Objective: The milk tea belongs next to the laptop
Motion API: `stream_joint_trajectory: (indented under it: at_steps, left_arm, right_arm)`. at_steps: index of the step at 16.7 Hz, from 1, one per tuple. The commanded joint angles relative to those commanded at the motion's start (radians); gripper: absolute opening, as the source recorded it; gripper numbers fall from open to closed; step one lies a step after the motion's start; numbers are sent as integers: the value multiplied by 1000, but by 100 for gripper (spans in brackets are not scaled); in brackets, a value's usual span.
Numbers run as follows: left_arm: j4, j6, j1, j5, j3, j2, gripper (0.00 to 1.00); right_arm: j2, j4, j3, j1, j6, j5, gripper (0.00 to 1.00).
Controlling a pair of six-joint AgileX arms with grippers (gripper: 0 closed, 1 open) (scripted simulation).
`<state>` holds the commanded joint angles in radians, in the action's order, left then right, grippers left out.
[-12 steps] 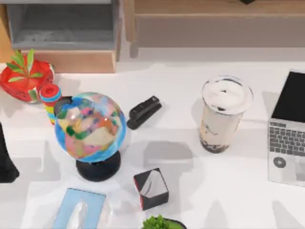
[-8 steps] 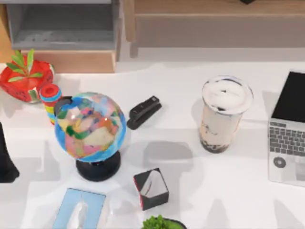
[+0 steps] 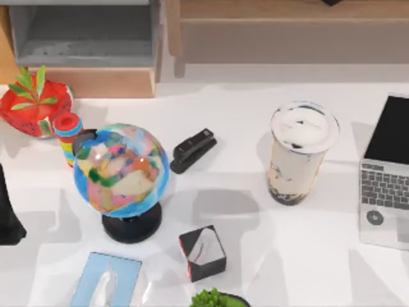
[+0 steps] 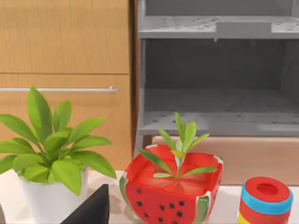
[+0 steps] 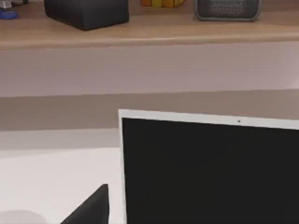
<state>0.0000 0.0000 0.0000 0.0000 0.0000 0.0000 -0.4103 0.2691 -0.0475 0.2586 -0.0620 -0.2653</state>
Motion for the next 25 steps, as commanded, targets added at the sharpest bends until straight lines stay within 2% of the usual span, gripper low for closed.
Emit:
stream_joint_trajectory:
  at_steps: [8, 16, 21, 25]
  left_arm:
    - [0, 0, 0, 0, 0, 0, 100]
    - [0, 0, 0, 0, 0, 0, 100]
    - [0, 0, 0, 0, 0, 0, 100]
    - [0, 0, 0, 0, 0, 0, 100]
  right_arm:
    - [-566, 392, -92, 354, -104, -330, 100]
    - [-1145, 795, -197, 658, -144, -647, 100]
    - [-1406, 989, -251, 783, -152, -792, 100]
    - [-1494, 1066, -273, 828, -154, -847, 100]
